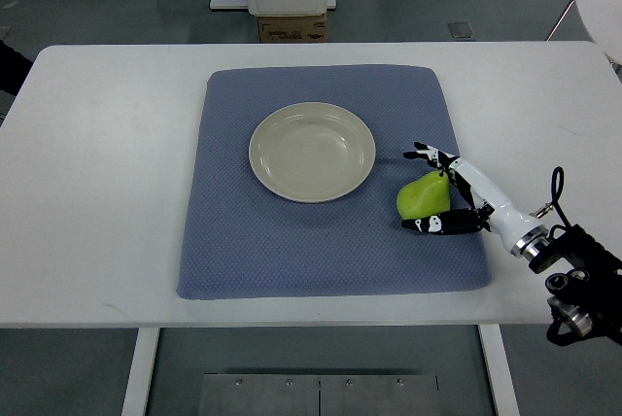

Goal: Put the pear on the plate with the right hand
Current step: 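Close the right hand fingers around the pear and grip it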

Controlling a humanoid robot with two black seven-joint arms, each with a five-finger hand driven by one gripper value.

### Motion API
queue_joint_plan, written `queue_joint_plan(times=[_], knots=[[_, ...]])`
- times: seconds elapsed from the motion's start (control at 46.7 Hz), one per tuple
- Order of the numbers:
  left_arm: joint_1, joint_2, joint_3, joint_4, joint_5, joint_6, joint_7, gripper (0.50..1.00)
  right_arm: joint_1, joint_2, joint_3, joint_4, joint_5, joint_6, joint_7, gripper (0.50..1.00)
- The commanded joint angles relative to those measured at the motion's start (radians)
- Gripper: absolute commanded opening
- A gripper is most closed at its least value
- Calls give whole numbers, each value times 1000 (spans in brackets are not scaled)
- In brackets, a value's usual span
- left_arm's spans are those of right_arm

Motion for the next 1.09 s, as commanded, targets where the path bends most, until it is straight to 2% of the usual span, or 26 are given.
queue_joint_plan(times=[0.0, 0.15, 0.236, 0.3, 0.45, 0.535, 0.621, 1.071], knots=[[0, 0, 0, 0, 0, 0, 0, 1000, -2, 2, -3, -5, 0, -7, 0, 989], [0, 0, 0, 0, 0, 0, 0, 1000, -2, 2, -3, -7, 0, -19, 0, 983], [0, 0, 0, 0, 0, 0, -2, 1000, -2, 5, -3, -7, 0, -21, 0, 945], [0, 0, 0, 0, 0, 0, 0, 1000, 0, 5, -3, -7, 0, -22, 0, 876], [0, 0, 1, 0, 0, 0, 0, 1000, -2, 4, -7, -11, -3, -39, 0, 759], [0, 0, 0, 0, 0, 0, 0, 1000, 1, 4, -21, -13, -6, -39, 0, 651], [0, 0, 0, 0, 0, 0, 0, 1000, 3, 2, -33, -14, -6, -39, 0, 500], [0, 0, 0, 0, 0, 0, 0, 1000, 92, 2, -30, -14, 9, -39, 0, 500]])
